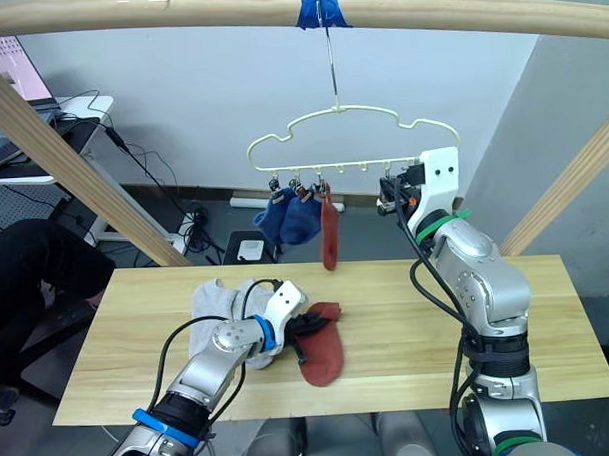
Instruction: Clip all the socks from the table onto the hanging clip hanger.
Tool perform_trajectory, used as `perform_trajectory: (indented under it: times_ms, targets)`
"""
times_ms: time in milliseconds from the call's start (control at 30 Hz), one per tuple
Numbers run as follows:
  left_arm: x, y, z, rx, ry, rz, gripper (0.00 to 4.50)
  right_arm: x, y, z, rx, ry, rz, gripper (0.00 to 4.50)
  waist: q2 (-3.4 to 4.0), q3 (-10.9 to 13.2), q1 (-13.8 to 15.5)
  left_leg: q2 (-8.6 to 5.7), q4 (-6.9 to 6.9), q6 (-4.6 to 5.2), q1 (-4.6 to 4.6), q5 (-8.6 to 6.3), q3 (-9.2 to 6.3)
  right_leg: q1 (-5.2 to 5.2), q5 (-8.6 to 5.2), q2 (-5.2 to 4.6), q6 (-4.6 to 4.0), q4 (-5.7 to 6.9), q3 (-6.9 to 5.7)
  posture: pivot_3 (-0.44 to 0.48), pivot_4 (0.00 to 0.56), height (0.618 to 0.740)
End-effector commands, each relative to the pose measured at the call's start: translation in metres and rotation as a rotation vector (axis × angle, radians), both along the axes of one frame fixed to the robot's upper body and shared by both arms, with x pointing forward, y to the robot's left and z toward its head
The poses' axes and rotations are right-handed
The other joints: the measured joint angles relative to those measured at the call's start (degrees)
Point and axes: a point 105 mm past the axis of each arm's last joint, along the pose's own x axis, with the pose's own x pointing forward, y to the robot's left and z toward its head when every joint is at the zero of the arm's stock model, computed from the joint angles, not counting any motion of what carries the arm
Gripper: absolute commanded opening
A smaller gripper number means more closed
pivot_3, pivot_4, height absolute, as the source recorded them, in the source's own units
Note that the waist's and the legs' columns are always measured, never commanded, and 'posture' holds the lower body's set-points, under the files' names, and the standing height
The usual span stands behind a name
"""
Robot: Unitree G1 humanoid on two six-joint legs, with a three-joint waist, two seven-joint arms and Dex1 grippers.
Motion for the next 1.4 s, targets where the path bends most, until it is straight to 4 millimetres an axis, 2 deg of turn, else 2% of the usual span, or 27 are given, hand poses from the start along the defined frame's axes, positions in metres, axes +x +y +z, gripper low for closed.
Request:
perform_trajectory:
  times_ms: [33,100,233,367,433,633,800,967,1100,1400]
  targets:
    - [-0.001,-0.011,0.030,-0.141,-0.074,-0.037,0.02,0.001,-0.002,0.007,0.019,-0.010,0.010,0.00,0.00,0.0,0.0,0.00,0.00,0.00,0.00,0.00,0.00,0.00,0.00,0.00,0.00,0.00,0.00,-0.126,0.232,0.740]
    - [-0.004,-0.017,0.046,-0.216,-0.108,-0.068,0.02,0.000,0.001,0.006,0.041,0.016,0.040,0.00,0.00,0.0,0.0,0.01,-0.01,0.00,0.00,0.00,0.00,-0.01,0.00,0.00,-0.01,0.00,0.00,-0.124,0.233,0.740]
    - [-0.003,-0.019,0.063,-0.262,-0.154,-0.071,0.02,-0.002,0.003,0.005,0.094,0.076,0.086,0.00,0.00,0.0,0.0,0.01,-0.03,0.00,-0.01,0.00,0.00,0.00,0.11,0.00,-0.18,-0.02,0.00,-0.123,0.235,0.740]
    - [0.004,-0.026,0.129,-0.318,-0.471,-0.121,0.02,-0.014,0.008,0.010,0.171,0.224,0.264,0.00,0.00,0.0,0.2,0.01,-0.01,0.01,-0.01,0.00,-0.01,0.00,0.09,0.00,-0.16,-0.01,-0.01,-0.117,0.236,0.740]
    - [0.005,-0.028,0.142,-0.322,-0.551,-0.121,0.02,-0.021,0.011,0.013,0.175,0.257,0.325,0.00,0.00,0.0,0.3,0.00,0.00,0.03,-0.04,0.02,-0.01,0.01,0.14,0.00,-0.23,-0.03,-0.02,-0.117,0.236,0.740]
    - [0.003,-0.037,0.154,-0.338,-0.665,-0.117,0.02,-0.020,0.009,0.014,0.231,0.328,0.302,0.00,0.01,0.0,0.0,0.00,-0.11,0.05,-0.07,0.01,0.03,-0.04,0.14,0.00,-0.24,-0.13,0.02,-0.114,0.237,0.740]
    - [-0.001,-0.039,0.149,-0.327,-0.658,-0.133,0.02,-0.016,0.007,0.016,0.338,0.380,0.265,0.00,0.01,0.0,0.0,0.01,-0.11,0.05,-0.08,0.01,0.02,-0.05,0.13,0.01,-0.22,-0.11,0.01,-0.115,0.239,0.740]
    - [-0.003,-0.037,0.148,-0.326,-0.659,-0.133,0.02,-0.016,0.006,0.018,0.373,0.408,0.264,0.00,0.01,0.0,-0.1,0.01,-0.10,0.05,-0.08,0.01,0.02,-0.04,0.06,0.01,-0.11,-0.12,0.00,-0.118,0.241,0.740]
    - [-0.001,-0.028,0.148,-0.325,-0.663,-0.104,0.02,-0.014,0.002,0.021,0.390,0.417,0.247,0.00,0.02,0.0,-0.1,0.01,-0.11,0.05,-0.09,0.01,0.02,-0.05,0.04,0.01,-0.08,-0.13,0.00,-0.120,0.248,0.740]
    - [-0.004,-0.032,0.148,-0.336,-0.669,-0.124,0.02,-0.015,0.007,0.023,0.463,0.456,0.263,0.00,0.06,0.0,-0.1,0.02,-0.12,0.06,-0.09,0.01,0.01,-0.06,-0.01,0.03,0.00,-0.14,0.00,-0.121,0.252,0.740]
